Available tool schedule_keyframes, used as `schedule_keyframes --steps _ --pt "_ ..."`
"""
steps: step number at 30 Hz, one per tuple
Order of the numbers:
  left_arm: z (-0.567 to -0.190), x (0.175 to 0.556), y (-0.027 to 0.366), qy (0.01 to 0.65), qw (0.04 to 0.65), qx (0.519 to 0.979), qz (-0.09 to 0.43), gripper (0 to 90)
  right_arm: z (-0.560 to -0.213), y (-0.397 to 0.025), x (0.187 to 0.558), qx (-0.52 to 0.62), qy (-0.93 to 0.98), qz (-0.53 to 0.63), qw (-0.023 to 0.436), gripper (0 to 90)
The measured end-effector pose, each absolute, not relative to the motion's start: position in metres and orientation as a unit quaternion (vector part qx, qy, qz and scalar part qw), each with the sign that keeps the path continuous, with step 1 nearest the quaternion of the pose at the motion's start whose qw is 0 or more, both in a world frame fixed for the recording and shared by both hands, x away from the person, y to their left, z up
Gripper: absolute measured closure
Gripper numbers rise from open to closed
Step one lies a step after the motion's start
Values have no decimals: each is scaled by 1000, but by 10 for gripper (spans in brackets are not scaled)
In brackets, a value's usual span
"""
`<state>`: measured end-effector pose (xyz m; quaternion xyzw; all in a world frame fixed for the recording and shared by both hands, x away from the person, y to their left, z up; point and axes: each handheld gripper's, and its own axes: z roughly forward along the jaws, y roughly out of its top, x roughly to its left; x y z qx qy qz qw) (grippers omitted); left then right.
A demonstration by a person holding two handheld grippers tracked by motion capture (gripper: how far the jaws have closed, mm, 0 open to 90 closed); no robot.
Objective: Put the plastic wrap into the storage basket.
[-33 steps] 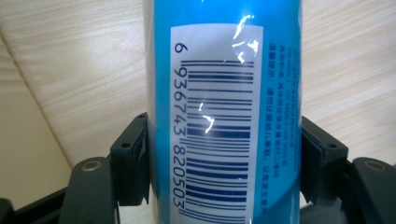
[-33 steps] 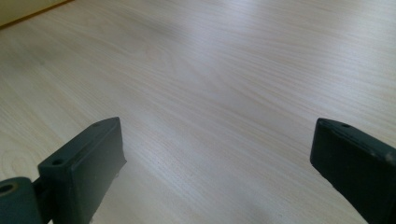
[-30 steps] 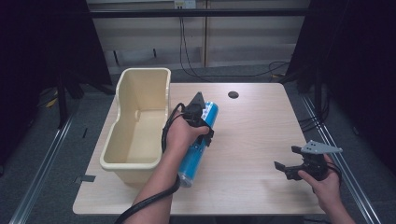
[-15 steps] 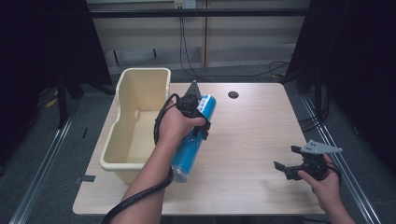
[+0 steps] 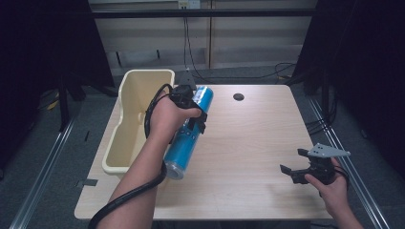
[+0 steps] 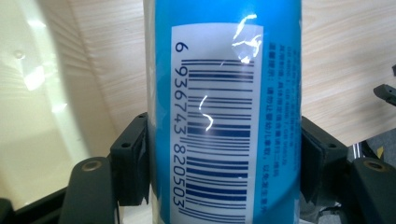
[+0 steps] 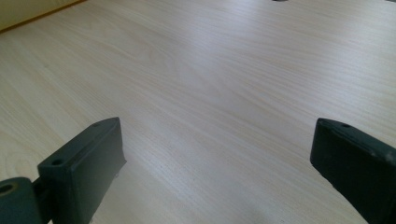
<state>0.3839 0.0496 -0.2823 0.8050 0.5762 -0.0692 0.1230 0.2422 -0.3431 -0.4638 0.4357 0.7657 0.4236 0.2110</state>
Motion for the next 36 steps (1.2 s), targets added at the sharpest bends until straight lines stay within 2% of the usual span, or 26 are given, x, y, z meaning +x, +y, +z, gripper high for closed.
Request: schedule_keyframes --steps 16,36 --pt "-256 383 77 591 120 795 -65 323 -464 -344 243 438 763 424 215 27" --pt "-243 378 107 617 122 775 -63 323 -465 -343 243 437 764 423 216 27"
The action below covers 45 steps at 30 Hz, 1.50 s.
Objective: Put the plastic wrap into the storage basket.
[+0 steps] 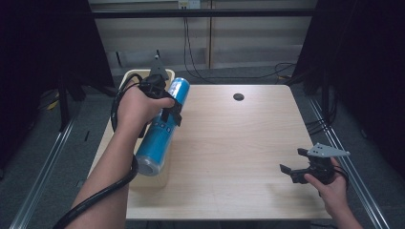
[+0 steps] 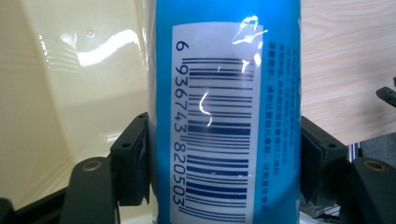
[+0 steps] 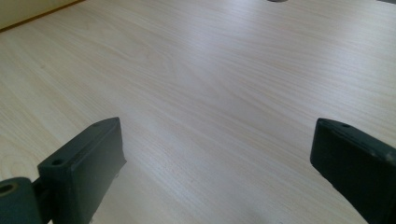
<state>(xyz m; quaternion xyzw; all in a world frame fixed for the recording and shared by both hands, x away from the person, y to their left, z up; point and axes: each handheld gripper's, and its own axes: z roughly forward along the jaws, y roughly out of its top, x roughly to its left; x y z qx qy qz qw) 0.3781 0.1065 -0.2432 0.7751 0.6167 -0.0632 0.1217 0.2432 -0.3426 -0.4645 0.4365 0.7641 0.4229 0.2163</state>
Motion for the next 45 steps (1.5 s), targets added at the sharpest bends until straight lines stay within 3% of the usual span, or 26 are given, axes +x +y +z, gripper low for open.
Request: schedule_keyframes --steps 22,45 --pt "-223 375 135 635 137 759 -41 323 -463 -343 243 437 763 423 219 27" --pt "-241 371 162 658 125 741 -39 323 -464 -341 243 438 762 423 219 27"
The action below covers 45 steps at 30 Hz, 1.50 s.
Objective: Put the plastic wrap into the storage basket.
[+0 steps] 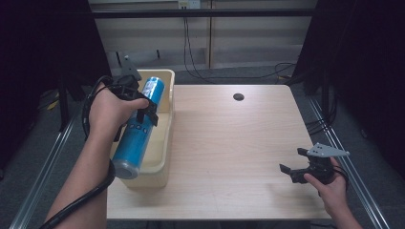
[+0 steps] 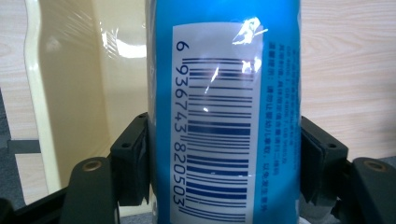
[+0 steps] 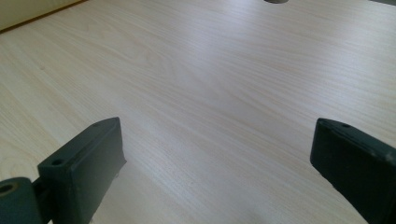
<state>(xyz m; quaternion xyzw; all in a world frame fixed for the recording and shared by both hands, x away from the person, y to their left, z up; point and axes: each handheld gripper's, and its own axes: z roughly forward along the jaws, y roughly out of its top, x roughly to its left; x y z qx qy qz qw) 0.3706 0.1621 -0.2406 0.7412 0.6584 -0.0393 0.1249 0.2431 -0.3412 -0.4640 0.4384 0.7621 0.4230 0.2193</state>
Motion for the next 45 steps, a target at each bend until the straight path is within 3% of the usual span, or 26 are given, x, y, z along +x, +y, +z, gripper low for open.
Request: schedule_keyframes --steps 45 --pt "-287 373 174 673 107 731 -46 323 -463 -340 243 432 764 424 223 27"
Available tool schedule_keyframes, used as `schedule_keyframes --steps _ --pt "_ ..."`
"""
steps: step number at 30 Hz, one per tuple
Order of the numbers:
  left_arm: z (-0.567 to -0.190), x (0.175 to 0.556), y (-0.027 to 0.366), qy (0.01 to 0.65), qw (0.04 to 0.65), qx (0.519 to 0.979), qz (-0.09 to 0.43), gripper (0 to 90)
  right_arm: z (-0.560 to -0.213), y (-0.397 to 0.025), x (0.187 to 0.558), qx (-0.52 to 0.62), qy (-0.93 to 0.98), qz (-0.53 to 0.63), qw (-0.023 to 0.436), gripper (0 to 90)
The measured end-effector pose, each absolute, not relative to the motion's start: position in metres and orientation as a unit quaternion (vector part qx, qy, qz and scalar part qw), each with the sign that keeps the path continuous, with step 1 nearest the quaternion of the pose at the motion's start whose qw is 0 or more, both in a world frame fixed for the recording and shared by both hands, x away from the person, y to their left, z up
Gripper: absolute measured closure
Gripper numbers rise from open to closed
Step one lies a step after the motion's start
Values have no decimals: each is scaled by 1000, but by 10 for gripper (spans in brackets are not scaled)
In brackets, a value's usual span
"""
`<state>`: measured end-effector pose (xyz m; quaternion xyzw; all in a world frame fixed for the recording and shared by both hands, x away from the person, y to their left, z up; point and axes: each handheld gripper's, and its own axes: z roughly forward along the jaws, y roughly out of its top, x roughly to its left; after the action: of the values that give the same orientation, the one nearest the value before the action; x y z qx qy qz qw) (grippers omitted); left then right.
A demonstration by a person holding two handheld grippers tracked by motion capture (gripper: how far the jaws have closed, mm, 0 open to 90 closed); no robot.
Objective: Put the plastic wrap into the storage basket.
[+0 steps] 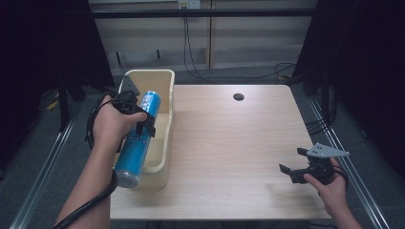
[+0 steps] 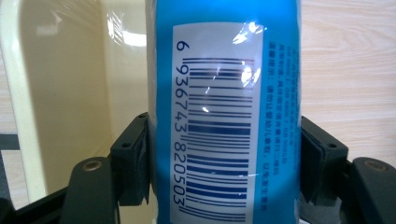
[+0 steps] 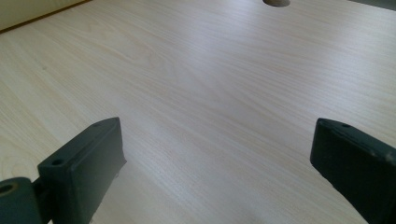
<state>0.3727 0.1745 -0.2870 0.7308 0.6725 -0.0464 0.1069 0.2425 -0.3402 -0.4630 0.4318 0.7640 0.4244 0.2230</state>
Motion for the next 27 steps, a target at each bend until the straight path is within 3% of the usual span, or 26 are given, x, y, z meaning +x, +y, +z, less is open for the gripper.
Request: schedule_keyframes --steps 27 --pt "-323 379 175 665 80 741 -51 322 -467 -338 244 431 768 418 222 27"
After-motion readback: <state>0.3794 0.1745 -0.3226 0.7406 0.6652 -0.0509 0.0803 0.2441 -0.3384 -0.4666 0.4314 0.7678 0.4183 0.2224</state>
